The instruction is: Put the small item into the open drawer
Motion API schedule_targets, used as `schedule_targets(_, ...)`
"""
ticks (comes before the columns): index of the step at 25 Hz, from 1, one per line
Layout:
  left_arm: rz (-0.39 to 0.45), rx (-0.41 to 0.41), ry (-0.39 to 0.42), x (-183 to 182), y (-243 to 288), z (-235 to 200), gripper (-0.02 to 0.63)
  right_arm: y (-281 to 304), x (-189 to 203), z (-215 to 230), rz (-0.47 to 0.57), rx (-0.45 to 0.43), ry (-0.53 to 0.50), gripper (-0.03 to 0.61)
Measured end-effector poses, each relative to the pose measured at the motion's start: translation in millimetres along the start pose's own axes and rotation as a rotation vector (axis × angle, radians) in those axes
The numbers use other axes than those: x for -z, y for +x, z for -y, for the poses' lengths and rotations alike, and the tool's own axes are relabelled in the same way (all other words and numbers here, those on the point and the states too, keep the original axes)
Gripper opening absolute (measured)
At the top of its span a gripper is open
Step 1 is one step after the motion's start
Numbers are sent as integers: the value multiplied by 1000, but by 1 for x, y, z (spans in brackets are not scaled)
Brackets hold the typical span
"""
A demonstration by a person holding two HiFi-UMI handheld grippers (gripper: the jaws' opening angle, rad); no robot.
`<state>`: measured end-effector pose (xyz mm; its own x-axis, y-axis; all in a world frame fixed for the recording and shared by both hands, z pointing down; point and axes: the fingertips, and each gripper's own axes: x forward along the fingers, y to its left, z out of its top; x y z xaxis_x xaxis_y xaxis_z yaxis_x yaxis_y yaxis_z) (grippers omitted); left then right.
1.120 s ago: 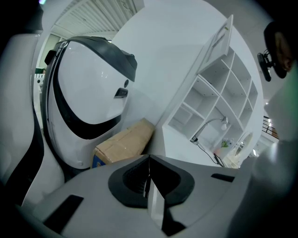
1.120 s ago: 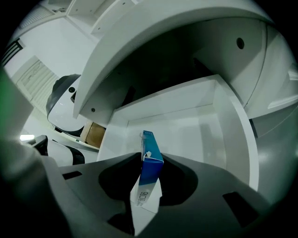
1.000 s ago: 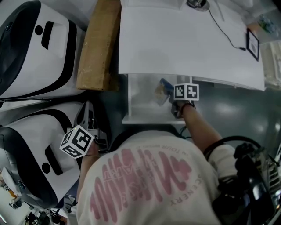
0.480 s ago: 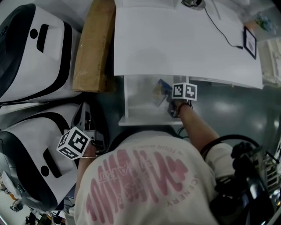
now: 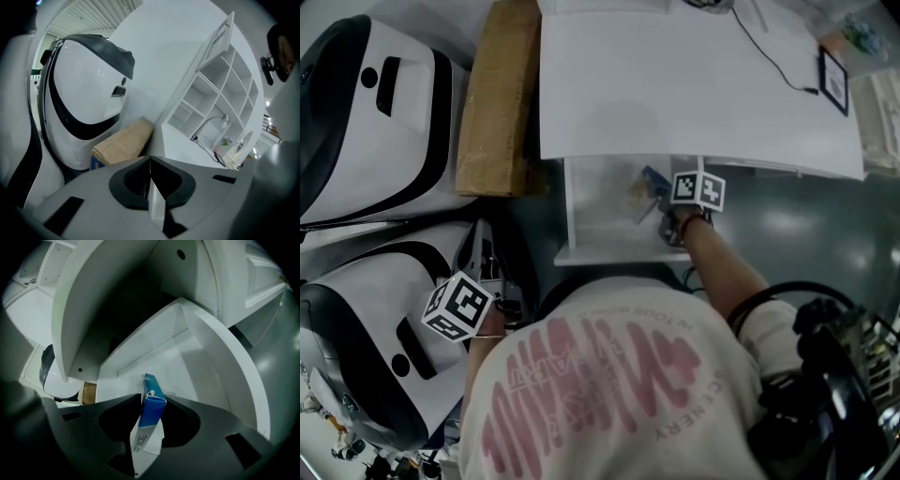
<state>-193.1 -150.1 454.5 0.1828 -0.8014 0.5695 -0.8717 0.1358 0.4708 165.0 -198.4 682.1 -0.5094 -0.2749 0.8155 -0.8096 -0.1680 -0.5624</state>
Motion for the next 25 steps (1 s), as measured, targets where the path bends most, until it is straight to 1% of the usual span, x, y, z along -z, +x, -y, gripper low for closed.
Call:
schedule_targets(6,13,-19,-5,-5,-1,-4,31,0,3,12,12,1,82,133)
schedule_targets(20,12,-20,-4,-6,2,1,31,1,5,25,11,19,154,146)
schedule_targets(25,7,-13,-2,-4,5,3,31,2,9,32,1,43,173,158)
